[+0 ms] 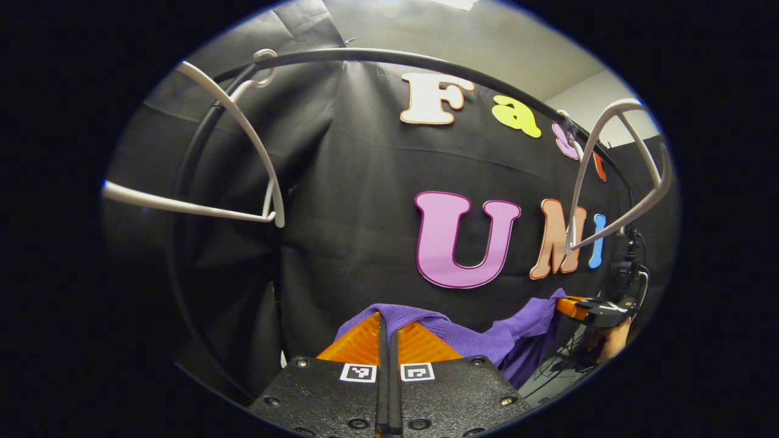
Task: Grasp the clothes on the hanger with both hands and then place them into the laundry hamper below.
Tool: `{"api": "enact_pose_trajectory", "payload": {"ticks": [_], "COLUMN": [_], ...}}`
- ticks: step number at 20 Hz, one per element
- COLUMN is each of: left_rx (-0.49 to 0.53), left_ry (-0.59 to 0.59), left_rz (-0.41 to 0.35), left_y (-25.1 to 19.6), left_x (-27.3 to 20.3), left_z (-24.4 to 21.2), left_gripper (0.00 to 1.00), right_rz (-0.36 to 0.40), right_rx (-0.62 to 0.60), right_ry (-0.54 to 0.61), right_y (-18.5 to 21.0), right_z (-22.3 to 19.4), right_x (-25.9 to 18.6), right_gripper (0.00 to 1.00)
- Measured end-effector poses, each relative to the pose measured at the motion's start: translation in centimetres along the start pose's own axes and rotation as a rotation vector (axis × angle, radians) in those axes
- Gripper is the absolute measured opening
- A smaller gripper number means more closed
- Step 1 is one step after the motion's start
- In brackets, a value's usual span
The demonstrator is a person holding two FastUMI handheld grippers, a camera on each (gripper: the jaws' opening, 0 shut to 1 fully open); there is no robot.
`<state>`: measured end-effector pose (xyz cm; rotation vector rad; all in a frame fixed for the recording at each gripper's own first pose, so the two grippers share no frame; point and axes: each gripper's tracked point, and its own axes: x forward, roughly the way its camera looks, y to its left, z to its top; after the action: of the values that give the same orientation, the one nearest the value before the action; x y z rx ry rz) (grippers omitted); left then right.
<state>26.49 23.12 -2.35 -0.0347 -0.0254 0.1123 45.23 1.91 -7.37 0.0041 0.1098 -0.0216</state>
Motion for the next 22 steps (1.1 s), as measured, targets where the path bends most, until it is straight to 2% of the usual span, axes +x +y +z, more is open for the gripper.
{"api": "enact_pose_trajectory", "payload": {"ticks": [3, 6, 10, 12, 13, 17, 22], "left_rx": [0.01, 0.006, -0.003, -0.008, -0.006, 0.001, 0.008], "left_ry": [-0.019, -0.016, -0.039, -0.071, -0.086, -0.103, -0.117], "left_rz": [0.035, 0.042, 0.021, -0.003, -0.01, -0.038, -0.068], "left_y": [1.0, 0.7, -1.1, -2.4, -2.9, -5.6, -9.3], "left_x": [-1.4, -3.7, -6.1, -7.4, -8.0, -9.7, -11.4], "left_z": [-0.6, -0.8, 0.3, 1.5, 1.9, 3.0, 3.5], "left_gripper": [0.0, 0.0, 0.0, 0.0, 0.02, 0.0, 0.0], "right_rz": [0.044, 0.046, 0.06, 0.072, 0.072, 0.083, 0.094], "right_rx": [0.021, 0.042, 0.072, 0.086, 0.089, 0.092, 0.135], "right_ry": [-0.011, -0.018, -0.077, -0.102, -0.113, -0.156, -0.178], "right_y": [1.4, 1.8, 2.5, 2.9, 2.9, 3.0, 2.8], "right_z": [-0.4, -0.5, 0.9, 1.8, 2.2, 3.7, 4.6], "right_x": [-2.3, -5.1, -9.6, -11.7, -12.8, -17.6, -21.3], "right_gripper": [0.04, 0.04, 0.04, 0.0, 0.04, 0.04, 0.04]}}
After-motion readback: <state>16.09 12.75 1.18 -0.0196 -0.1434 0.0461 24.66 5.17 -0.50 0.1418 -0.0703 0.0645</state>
